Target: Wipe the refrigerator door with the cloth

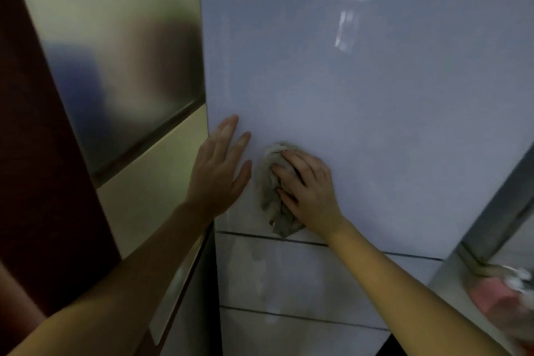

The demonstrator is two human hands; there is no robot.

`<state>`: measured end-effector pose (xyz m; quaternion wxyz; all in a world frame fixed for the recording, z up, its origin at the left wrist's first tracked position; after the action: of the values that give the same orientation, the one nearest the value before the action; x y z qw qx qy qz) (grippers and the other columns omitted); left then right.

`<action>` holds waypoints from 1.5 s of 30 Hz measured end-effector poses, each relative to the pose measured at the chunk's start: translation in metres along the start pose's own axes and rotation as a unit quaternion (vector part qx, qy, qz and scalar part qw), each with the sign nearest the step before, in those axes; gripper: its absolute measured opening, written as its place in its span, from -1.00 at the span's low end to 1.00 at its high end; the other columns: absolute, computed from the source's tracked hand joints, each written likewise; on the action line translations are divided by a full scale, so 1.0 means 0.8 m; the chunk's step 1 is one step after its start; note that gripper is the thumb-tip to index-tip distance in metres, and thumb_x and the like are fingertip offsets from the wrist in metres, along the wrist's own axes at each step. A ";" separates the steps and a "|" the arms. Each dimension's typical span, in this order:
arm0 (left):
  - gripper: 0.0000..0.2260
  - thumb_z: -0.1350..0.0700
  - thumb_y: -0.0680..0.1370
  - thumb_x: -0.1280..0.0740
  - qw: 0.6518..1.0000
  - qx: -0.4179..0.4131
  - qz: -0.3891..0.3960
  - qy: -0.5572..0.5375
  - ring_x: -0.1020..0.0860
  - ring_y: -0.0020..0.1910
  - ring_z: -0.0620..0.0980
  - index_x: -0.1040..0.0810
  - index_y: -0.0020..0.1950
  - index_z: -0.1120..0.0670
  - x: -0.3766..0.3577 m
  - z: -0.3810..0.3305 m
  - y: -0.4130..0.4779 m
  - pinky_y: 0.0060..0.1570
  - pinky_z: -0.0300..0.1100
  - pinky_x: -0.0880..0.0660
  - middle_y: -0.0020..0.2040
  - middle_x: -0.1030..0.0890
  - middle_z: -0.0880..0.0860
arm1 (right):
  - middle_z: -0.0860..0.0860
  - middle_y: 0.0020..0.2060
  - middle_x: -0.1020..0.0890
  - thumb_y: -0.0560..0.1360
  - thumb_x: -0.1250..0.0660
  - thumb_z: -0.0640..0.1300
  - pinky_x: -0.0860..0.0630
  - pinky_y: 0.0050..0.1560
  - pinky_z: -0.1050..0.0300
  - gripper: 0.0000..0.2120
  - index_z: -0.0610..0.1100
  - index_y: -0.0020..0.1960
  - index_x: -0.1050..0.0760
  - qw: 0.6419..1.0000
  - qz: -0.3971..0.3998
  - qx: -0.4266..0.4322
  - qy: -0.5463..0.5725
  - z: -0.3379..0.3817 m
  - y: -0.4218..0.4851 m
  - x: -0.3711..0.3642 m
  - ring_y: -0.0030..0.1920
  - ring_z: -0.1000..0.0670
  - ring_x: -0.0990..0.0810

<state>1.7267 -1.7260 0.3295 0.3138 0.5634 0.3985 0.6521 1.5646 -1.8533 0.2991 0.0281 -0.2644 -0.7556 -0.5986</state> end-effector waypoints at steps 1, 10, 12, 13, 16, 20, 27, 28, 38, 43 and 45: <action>-0.54 -0.04 0.68 -0.17 1.000 0.002 0.000 0.000 -0.28 0.56 0.25 -0.39 0.51 0.17 0.000 -0.001 -0.001 0.49 0.08 -0.27 0.58 -0.27 0.26 | -0.14 0.38 -0.52 0.52 -0.48 -0.10 -0.41 0.37 -0.13 -0.60 -0.10 0.34 -0.57 1.000 0.001 -0.009 -0.006 -0.013 -0.009 0.012 0.39 -0.18 -0.46; -0.48 -0.06 0.67 -0.13 0.999 0.031 0.021 0.023 -0.19 0.59 0.29 -0.31 0.55 0.21 -0.006 -0.013 -0.003 0.52 0.15 -0.20 0.61 -0.18 0.29 | -0.15 0.41 -0.44 0.55 -0.42 -0.07 -0.39 0.39 -0.16 -0.57 -0.11 0.38 -0.44 0.992 0.064 -0.055 -0.096 -0.159 -0.144 0.136 0.37 -0.23 -0.43; -0.46 -0.06 0.66 -0.13 0.998 0.047 0.022 0.031 -0.17 0.60 0.31 -0.27 0.56 0.22 -0.012 -0.018 -0.006 0.53 0.14 -0.17 0.62 -0.14 0.31 | -0.15 0.42 -0.42 0.56 -0.38 -0.06 -0.40 0.38 -0.19 -0.59 -0.12 0.37 -0.43 0.989 0.072 -0.065 -0.109 -0.184 -0.165 0.159 0.37 -0.23 -0.42; -0.45 -0.06 0.66 -0.13 0.998 0.055 0.022 0.034 -0.15 0.60 0.31 -0.26 0.57 0.22 -0.015 -0.021 -0.008 0.54 0.13 -0.15 0.62 -0.13 0.31 | -0.15 0.42 -0.41 0.57 -0.36 -0.06 -0.41 0.38 -0.20 -0.59 -0.13 0.37 -0.42 0.988 0.070 -0.077 -0.112 -0.197 -0.174 0.170 0.36 -0.24 -0.42; -0.44 -0.08 0.66 -0.12 0.997 0.066 0.010 0.040 -0.15 0.60 0.33 -0.26 0.56 0.24 -0.021 -0.029 -0.008 0.54 0.13 -0.15 0.61 -0.14 0.33 | -0.18 0.41 -0.41 0.58 -0.35 -0.05 -0.43 0.38 -0.22 -0.60 -0.15 0.37 -0.40 0.985 0.057 -0.115 -0.118 -0.231 -0.202 0.198 0.35 -0.29 -0.44; -0.45 -0.05 0.65 -0.16 0.996 0.071 0.000 0.048 -0.19 0.57 0.37 -0.27 0.54 0.26 -0.022 -0.034 -0.008 0.51 0.17 -0.20 0.59 -0.17 0.37 | -0.19 0.42 -0.39 0.58 -0.36 -0.05 -0.43 0.39 -0.22 -0.58 -0.17 0.37 -0.40 0.985 0.061 -0.115 -0.114 -0.247 -0.224 0.211 0.37 -0.30 -0.43; -0.49 0.00 0.65 -0.19 0.997 0.030 -0.004 0.068 -0.24 0.55 0.38 -0.31 0.53 0.25 -0.014 -0.024 -0.008 0.51 0.16 -0.23 0.58 -0.20 0.36 | -0.19 0.40 -0.38 0.56 -0.37 -0.03 -0.43 0.36 -0.24 -0.56 -0.17 0.36 -0.39 0.986 0.041 -0.132 -0.095 -0.236 -0.227 0.203 0.37 -0.27 -0.40; -0.49 0.00 0.65 -0.19 0.997 0.032 -0.006 0.065 -0.23 0.55 0.38 -0.31 0.53 0.25 -0.015 -0.026 -0.009 0.51 0.16 -0.23 0.58 -0.20 0.36 | -0.19 0.40 -0.38 0.56 -0.37 -0.02 -0.44 0.36 -0.24 -0.57 -0.17 0.36 -0.40 0.986 0.042 -0.131 -0.097 -0.234 -0.232 0.202 0.37 -0.28 -0.41; -0.50 -0.01 0.66 -0.19 0.997 -0.022 -0.025 0.065 -0.26 0.55 0.33 -0.34 0.53 0.23 -0.036 -0.016 -0.042 0.48 0.16 -0.26 0.59 -0.22 0.32 | -0.20 0.40 -0.38 0.56 -0.35 -0.03 -0.22 0.52 -0.05 -0.57 -0.17 0.36 -0.39 0.981 0.024 -0.164 -0.097 -0.193 -0.270 0.160 0.39 -0.30 -0.39; -0.51 0.00 0.66 -0.21 0.997 -0.035 -0.047 0.058 -0.25 0.57 0.31 -0.34 0.54 0.21 -0.049 -0.006 -0.047 0.48 0.16 -0.27 0.59 -0.23 0.31 | -0.17 0.43 -0.41 0.52 -0.45 -0.08 -0.20 0.56 -0.03 -0.53 -0.14 0.38 -0.43 0.990 0.027 -0.125 -0.060 -0.129 -0.237 0.094 0.42 -0.25 -0.39; -0.53 0.02 0.65 -0.23 0.995 -0.045 -0.070 0.061 -0.28 0.55 0.31 -0.36 0.52 0.20 -0.051 -0.003 -0.047 0.45 0.16 -0.29 0.57 -0.27 0.31 | -0.15 0.44 -0.41 0.49 -0.49 -0.09 -0.20 0.56 -0.05 -0.50 -0.13 0.39 -0.45 0.995 0.020 -0.092 -0.036 -0.090 -0.212 0.054 0.43 -0.22 -0.37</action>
<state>1.7296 -1.7431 0.2769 0.3587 0.4790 0.4255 0.6788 1.4341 -1.9278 0.1843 -0.0113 -0.3018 -0.6928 -0.6549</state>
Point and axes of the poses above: each hand's wrist, its own y-axis towards the middle knuckle, its own x-axis out of the back of the hand, z = x × y, the point moved 4 cm from there along y, towards the middle knuckle
